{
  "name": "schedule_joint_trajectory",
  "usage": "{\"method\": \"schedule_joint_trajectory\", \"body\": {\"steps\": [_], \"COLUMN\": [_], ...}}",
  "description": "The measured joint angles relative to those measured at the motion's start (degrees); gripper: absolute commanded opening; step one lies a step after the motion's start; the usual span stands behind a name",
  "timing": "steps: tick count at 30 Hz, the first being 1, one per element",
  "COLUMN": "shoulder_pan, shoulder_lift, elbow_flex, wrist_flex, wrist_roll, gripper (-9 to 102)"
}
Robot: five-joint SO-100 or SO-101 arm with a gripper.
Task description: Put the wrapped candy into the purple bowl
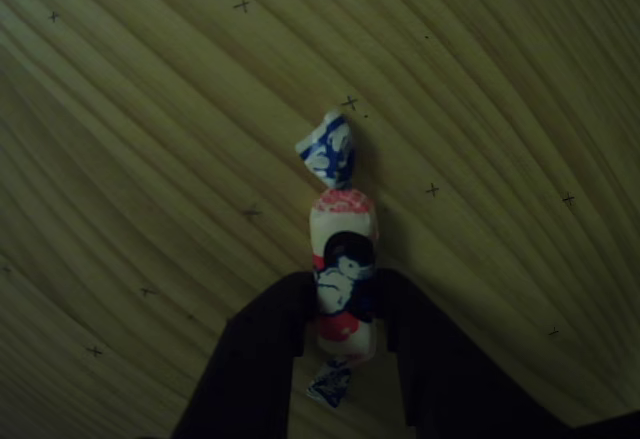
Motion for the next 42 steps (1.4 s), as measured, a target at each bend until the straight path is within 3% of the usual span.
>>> {"method": "schedule_joint_trajectory", "body": {"steps": [18, 42], "shoulder_pan": [0.1, 0.9], "shoulder_lift": [1.3, 6.3], "elbow_flex": [0.2, 1.3], "wrist_flex": [0.0, 1.2], "wrist_roll": [8.1, 11.3], "gripper": [3, 2]}}
